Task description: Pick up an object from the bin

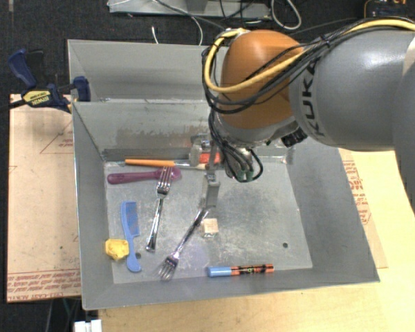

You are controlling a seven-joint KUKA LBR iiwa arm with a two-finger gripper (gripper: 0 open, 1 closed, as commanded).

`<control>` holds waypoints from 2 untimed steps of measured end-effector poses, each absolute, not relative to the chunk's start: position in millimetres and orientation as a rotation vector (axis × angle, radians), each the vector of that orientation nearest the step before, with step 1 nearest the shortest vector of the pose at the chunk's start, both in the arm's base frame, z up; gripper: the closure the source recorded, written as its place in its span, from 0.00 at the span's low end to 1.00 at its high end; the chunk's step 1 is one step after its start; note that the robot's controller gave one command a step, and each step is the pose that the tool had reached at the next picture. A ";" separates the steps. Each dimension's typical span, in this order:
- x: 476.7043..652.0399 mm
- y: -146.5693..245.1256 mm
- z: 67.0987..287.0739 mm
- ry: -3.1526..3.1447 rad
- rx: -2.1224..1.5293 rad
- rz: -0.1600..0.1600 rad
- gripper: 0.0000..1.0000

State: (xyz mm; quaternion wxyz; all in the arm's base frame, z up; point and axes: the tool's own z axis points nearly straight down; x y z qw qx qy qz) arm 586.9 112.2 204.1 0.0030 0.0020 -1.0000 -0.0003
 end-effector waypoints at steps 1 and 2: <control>588.3 111.3 209.1 -3.143 0.001 -0.002 0.00; 570.3 81.8 98.0 -3.105 0.489 -0.003 0.00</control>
Offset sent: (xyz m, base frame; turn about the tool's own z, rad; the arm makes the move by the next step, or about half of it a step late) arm -0.0218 -0.0387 -0.1341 -0.3865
